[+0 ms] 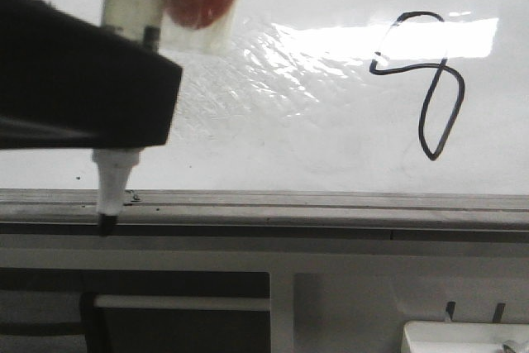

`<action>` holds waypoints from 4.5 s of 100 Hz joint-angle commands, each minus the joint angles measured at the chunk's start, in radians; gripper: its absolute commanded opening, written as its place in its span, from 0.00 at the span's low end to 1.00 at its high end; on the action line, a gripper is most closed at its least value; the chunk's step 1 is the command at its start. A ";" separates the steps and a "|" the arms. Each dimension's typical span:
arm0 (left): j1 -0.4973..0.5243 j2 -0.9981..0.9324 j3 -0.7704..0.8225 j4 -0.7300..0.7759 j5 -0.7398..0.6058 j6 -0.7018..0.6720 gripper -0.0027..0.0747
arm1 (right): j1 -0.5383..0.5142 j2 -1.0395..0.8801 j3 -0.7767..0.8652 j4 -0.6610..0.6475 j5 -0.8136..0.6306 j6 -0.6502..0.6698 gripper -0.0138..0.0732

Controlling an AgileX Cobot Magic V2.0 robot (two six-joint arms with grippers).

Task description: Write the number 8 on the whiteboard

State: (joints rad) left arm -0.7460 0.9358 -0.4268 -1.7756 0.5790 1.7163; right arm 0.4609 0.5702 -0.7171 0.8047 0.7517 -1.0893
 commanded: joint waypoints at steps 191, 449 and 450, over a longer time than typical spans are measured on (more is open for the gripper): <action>-0.002 0.407 -0.353 -0.091 -0.591 -0.325 0.01 | -0.013 -0.105 0.097 0.077 -0.157 0.115 0.09; -0.078 -0.499 0.092 -0.064 -0.623 -0.319 0.01 | -0.013 -0.582 0.219 -0.501 -0.144 0.508 0.09; -0.078 -0.499 0.092 -0.064 -0.623 -0.319 0.01 | -0.013 -0.582 0.219 -0.501 -0.144 0.508 0.09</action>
State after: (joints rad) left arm -0.8163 0.4327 -0.3061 -1.8340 -0.0740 1.3992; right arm 0.4541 -0.0141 -0.4767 0.2992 0.6816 -0.5846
